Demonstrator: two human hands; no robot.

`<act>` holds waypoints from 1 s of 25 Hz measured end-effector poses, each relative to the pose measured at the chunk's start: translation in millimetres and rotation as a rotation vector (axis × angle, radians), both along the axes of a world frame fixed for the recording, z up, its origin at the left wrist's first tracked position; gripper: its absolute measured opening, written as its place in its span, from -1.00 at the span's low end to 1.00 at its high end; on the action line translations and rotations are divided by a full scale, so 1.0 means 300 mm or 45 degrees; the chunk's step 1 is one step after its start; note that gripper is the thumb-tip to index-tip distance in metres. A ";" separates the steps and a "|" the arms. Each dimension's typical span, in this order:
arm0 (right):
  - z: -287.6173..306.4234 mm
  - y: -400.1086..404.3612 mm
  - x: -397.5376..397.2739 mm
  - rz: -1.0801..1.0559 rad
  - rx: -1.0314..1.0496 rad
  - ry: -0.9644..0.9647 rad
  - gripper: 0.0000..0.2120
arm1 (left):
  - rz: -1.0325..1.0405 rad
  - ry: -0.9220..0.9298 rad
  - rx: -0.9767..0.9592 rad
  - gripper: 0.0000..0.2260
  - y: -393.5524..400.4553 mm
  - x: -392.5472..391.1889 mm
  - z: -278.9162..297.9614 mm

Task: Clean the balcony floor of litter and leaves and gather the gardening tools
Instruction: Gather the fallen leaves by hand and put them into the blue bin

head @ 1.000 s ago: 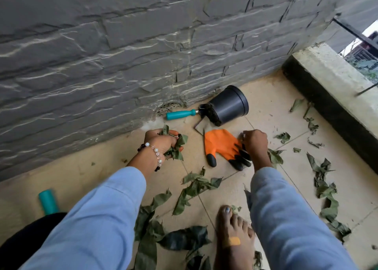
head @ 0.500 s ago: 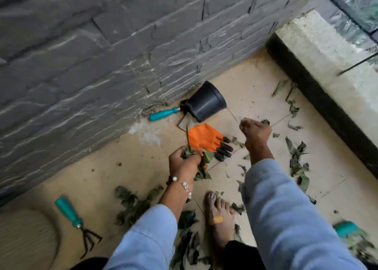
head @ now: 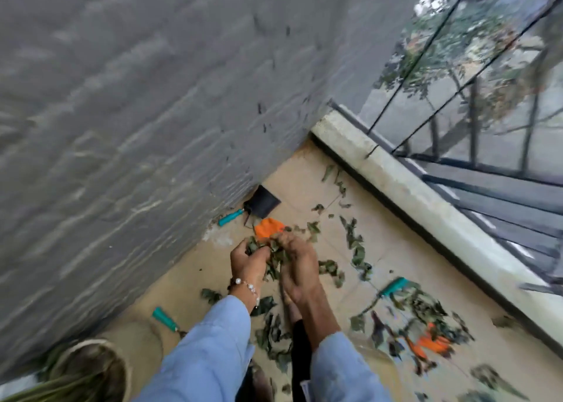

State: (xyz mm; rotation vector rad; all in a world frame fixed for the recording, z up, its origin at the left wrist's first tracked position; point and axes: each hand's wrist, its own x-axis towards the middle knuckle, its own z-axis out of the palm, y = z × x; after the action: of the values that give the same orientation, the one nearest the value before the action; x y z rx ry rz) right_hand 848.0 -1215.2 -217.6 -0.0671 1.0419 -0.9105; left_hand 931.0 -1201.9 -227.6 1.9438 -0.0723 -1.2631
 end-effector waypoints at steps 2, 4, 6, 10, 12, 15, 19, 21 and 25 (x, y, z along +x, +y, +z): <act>0.204 0.026 -0.065 -0.095 -0.187 0.168 -0.79 | -0.038 0.062 -0.064 -0.76 -0.012 -0.094 0.193; 0.353 0.045 -0.138 -0.100 -0.396 0.383 -0.69 | 0.012 0.185 -0.138 -0.73 -0.030 -0.203 0.345; 0.457 0.086 -0.215 -0.135 -0.468 0.511 -0.68 | 0.077 0.320 -0.115 -0.78 -0.018 -0.302 0.464; 0.615 0.218 -0.342 -0.322 -0.486 0.795 -0.75 | -0.188 0.736 -0.032 -0.85 0.094 -0.448 0.672; 0.637 0.300 -0.393 -0.444 -0.491 0.910 -0.75 | -0.355 0.859 -0.095 -0.82 0.152 -0.515 0.762; 0.660 0.432 -0.463 -0.604 -0.416 1.086 -0.74 | -0.592 0.898 -0.119 -0.79 0.258 -0.609 0.822; 0.673 0.671 -0.578 -0.828 -0.212 1.252 -0.62 | -1.046 0.830 0.014 -0.79 0.471 -0.755 0.836; 0.681 0.799 -0.640 -0.953 -0.142 1.244 -0.70 | -1.204 0.824 0.087 -0.77 0.579 -0.832 0.838; 0.734 1.125 -0.786 -1.296 -0.046 1.262 -0.77 | -1.634 0.810 0.216 -0.73 0.875 -1.032 0.846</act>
State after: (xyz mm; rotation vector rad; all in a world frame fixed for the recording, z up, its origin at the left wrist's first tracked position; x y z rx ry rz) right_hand 612.2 -877.7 2.6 -0.0077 2.0520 -1.9102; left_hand 621.4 -939.3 26.2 1.4424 -1.0267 -2.7022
